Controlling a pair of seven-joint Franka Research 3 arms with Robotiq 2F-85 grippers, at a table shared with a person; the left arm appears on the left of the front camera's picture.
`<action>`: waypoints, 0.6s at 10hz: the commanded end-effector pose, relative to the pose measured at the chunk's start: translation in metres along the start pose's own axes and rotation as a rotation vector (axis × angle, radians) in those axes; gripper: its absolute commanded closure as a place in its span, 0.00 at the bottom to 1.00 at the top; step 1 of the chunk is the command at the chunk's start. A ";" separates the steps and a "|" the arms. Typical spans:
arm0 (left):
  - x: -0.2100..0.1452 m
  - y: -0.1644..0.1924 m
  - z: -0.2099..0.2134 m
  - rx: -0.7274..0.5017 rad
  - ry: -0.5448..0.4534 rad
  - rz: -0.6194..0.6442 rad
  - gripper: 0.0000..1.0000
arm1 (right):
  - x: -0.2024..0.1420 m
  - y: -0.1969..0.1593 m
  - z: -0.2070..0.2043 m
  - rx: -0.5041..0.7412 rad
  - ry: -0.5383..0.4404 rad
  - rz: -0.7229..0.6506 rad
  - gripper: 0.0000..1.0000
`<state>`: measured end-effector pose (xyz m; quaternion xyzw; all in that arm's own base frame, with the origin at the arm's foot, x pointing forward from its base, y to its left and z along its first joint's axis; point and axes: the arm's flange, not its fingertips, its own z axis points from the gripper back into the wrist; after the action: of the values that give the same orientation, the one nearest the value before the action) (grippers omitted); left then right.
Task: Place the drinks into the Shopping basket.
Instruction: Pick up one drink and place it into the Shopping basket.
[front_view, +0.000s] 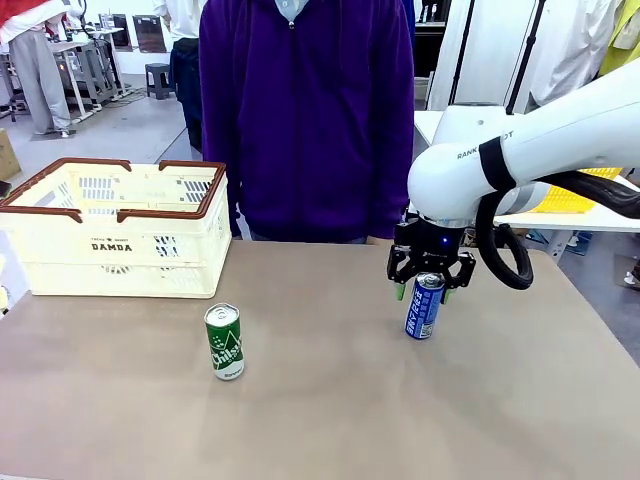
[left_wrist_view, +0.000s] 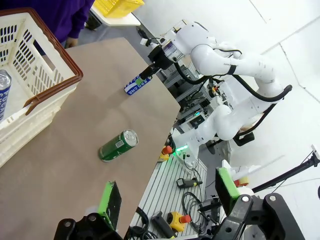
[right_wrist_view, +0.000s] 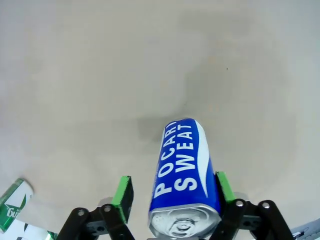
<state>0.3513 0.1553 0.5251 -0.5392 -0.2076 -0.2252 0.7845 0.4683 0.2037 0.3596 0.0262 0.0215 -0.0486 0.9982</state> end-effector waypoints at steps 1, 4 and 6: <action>-0.001 -0.002 0.000 0.006 0.001 0.003 0.00 | 0.002 0.005 0.005 -0.055 -0.030 -0.032 1.00; -0.001 -0.002 0.000 0.006 0.001 0.003 0.00 | 0.002 0.005 0.004 -0.063 0.000 -0.031 1.00; -0.001 -0.002 0.000 0.006 0.001 0.003 0.00 | 0.004 0.004 0.005 -0.064 0.017 -0.030 1.00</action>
<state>0.3513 0.1553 0.5251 -0.5392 -0.2076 -0.2252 0.7845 0.4694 0.2020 0.3611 0.0111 0.0246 -0.0518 0.9983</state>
